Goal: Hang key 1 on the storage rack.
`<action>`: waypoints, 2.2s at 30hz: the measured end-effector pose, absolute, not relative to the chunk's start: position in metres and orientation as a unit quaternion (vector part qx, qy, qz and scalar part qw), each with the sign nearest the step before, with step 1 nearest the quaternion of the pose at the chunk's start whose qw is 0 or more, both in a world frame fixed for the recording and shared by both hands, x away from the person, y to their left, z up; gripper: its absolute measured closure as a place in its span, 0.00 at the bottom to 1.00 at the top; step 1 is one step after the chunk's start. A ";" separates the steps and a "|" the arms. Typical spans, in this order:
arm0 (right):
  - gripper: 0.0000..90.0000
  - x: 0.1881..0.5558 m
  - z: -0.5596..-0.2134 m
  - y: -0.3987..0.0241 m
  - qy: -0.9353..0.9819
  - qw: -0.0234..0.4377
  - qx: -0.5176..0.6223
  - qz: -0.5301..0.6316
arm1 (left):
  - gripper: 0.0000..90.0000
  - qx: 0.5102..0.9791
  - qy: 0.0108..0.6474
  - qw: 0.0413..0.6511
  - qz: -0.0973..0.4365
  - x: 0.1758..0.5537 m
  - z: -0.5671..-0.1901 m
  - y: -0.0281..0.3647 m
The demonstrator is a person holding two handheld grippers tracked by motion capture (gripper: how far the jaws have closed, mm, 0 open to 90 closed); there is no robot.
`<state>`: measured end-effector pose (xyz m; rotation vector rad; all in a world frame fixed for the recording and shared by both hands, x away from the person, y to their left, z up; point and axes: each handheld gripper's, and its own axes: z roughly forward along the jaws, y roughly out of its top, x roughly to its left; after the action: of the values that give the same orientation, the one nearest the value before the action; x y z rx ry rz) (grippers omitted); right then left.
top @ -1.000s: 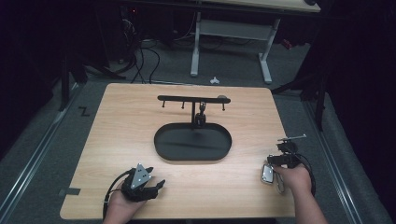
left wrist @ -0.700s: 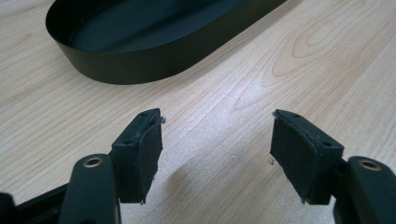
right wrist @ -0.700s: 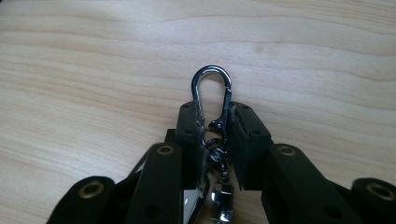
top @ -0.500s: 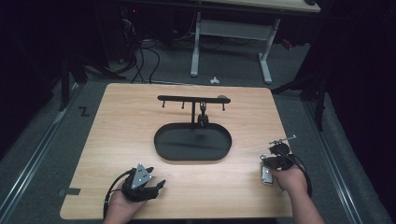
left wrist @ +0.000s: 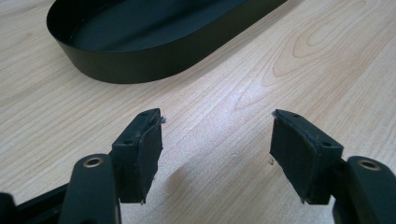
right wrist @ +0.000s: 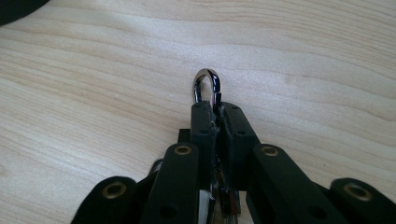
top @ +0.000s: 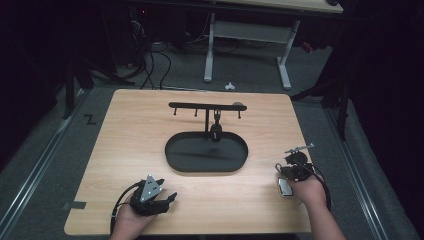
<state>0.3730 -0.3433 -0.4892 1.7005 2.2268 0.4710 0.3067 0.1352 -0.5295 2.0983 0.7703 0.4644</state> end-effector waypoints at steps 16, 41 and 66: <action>0.95 0.362 -0.491 -0.322 0.798 0.167 0.553 0.170 | 0.38 0.839 0.302 0.413 0.184 0.307 -0.530 0.133; 0.94 0.373 -0.490 -0.332 0.778 0.157 0.582 0.176 | 0.39 0.843 0.300 0.409 0.181 0.307 -0.531 0.133; 0.84 0.381 -0.496 -0.328 0.796 0.131 0.568 0.166 | 0.39 0.842 0.300 0.411 0.179 0.307 -0.531 0.133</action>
<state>0.3805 -0.3284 -0.4961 1.6481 2.3108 0.4817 0.3069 0.1332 -0.5310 2.1185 0.7554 0.4503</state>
